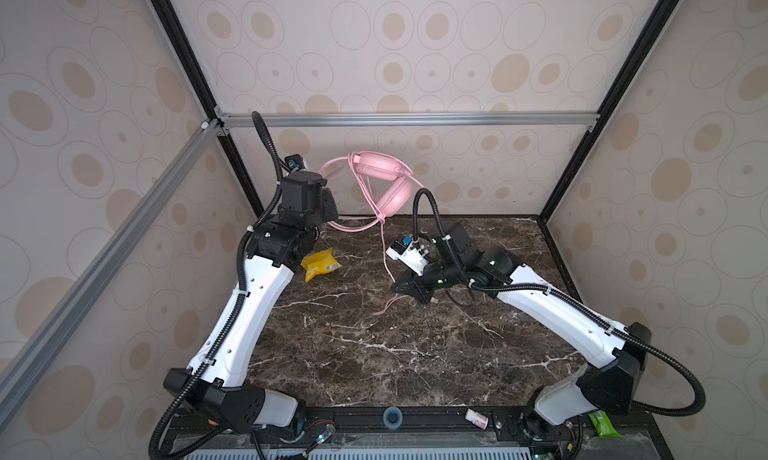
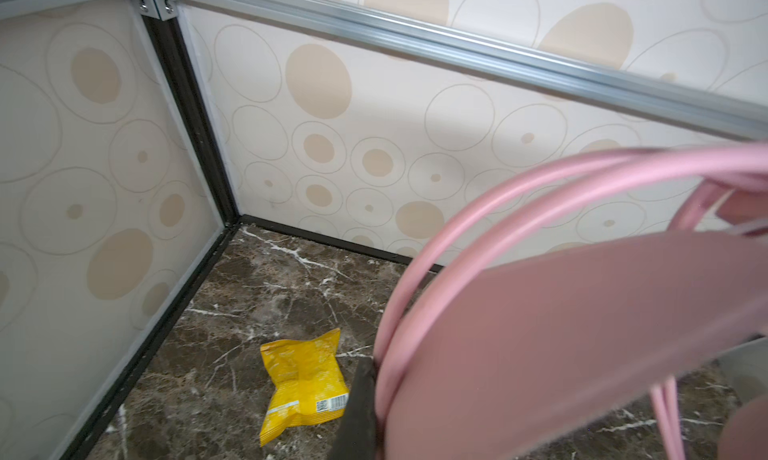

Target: Wrap the headphones

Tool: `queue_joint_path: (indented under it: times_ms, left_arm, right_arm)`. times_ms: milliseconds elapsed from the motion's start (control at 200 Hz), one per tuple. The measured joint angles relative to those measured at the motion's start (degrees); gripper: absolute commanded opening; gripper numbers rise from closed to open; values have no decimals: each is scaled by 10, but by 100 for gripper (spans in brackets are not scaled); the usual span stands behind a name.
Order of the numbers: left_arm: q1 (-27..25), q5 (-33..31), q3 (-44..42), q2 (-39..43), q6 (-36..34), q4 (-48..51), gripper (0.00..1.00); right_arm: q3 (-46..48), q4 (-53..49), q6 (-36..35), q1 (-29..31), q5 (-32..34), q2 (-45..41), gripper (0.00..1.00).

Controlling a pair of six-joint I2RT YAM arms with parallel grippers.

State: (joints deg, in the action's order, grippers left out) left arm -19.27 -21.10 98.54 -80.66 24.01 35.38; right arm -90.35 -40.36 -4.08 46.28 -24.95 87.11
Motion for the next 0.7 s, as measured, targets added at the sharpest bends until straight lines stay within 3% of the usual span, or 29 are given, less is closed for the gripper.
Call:
queue_joint_path:
  times_ms: [350, 700]
  left_arm:
    - [-3, -43, -28, -2, -101, 3, 0]
    - [-50, -51, -28, -30, -240, -2, 0]
  right_arm:
    - [-150, -138, -43, 20, 83, 14, 0]
    - [-284, -243, -102, 22, 180, 76, 0]
